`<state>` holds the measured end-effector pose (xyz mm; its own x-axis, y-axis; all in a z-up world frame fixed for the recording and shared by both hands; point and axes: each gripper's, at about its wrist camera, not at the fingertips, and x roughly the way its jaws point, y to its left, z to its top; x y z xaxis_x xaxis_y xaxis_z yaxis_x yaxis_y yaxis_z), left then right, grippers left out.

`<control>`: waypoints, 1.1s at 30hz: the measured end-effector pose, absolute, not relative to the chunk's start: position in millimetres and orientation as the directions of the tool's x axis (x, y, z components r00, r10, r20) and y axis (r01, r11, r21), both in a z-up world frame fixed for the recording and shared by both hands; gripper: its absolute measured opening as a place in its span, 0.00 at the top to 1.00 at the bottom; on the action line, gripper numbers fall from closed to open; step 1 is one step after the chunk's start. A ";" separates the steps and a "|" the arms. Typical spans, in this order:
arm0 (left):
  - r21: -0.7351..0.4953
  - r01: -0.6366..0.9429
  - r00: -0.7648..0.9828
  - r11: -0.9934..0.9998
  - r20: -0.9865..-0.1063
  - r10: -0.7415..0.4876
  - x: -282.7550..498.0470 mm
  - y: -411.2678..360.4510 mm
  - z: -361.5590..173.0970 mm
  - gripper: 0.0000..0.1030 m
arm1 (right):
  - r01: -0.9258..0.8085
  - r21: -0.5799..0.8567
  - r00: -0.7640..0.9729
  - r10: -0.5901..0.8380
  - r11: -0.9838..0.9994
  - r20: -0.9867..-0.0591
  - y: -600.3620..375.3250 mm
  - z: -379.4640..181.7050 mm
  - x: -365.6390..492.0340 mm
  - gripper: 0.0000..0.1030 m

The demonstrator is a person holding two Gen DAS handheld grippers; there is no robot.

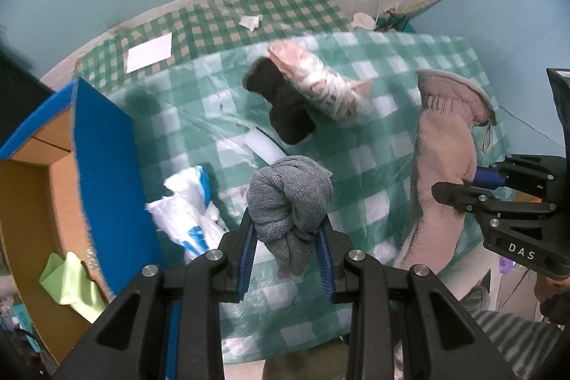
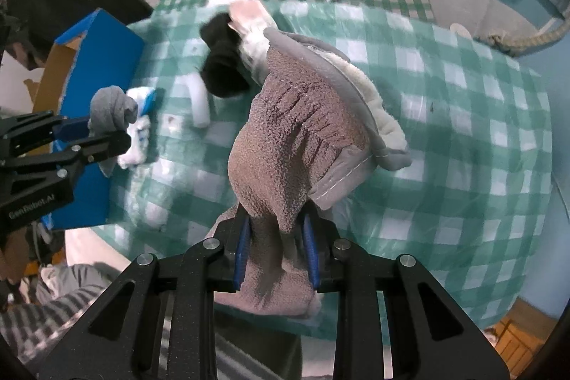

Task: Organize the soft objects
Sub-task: 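Carry the mitten with the right tool while the left tool carries the grey knotted sock to the box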

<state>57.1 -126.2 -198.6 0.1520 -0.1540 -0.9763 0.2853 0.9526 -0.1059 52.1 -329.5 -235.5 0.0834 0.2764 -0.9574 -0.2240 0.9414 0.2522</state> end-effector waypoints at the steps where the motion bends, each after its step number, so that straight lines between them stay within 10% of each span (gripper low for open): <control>1: -0.104 0.282 0.165 0.954 -0.974 -0.155 56.2 -123.5 -191.4 0.70 | -0.232 0.254 0.092 0.281 0.939 -0.955 -328.8 -229.3 52.5 0.75; 33: -0.089 -0.069 0.309 0.994 -0.949 -0.063 30.1 8.2 -116.5 0.70 | -0.492 0.293 0.162 0.416 0.820 -0.895 -226.2 -128.5 76.0 0.75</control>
